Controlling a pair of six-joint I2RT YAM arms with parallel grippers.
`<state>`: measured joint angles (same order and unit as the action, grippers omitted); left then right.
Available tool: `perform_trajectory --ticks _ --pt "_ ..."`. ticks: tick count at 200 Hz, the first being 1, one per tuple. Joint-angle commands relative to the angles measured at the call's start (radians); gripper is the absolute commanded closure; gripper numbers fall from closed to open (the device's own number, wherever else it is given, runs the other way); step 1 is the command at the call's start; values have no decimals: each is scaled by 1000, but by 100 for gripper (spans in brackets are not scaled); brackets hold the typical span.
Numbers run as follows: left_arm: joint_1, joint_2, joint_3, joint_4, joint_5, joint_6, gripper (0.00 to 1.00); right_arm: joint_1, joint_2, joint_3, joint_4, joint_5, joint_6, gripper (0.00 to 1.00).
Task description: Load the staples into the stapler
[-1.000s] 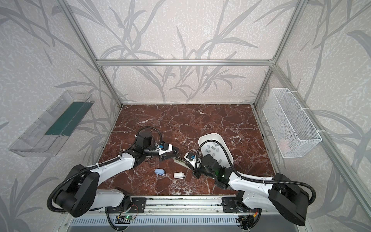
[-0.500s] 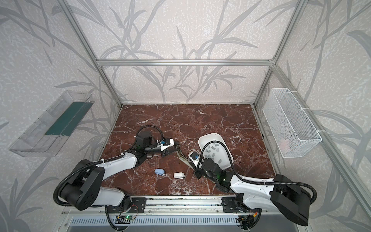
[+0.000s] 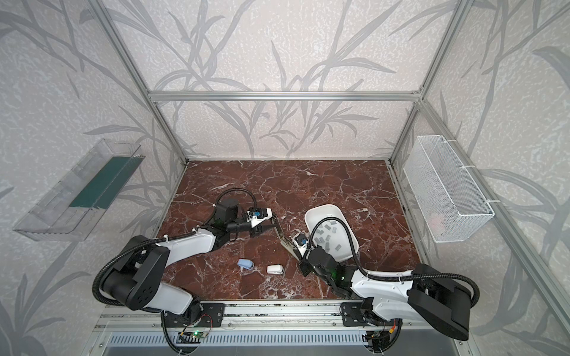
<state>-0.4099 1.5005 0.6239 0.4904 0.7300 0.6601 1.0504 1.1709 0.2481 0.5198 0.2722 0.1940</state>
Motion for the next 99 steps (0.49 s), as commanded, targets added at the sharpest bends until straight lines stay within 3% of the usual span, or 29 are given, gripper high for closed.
perform_trajectory --ticks 1,60,99 --pt "42 27 36 28 -198 78 50 30 -6 -19 41 31 39 100" --pt "51 82 62 58 -239 61 51 81 -21 -15 -2 64 47 100" --pt "-53 -77 -5 -13 -227 73 51 81 1 13 -14 111 74 100"
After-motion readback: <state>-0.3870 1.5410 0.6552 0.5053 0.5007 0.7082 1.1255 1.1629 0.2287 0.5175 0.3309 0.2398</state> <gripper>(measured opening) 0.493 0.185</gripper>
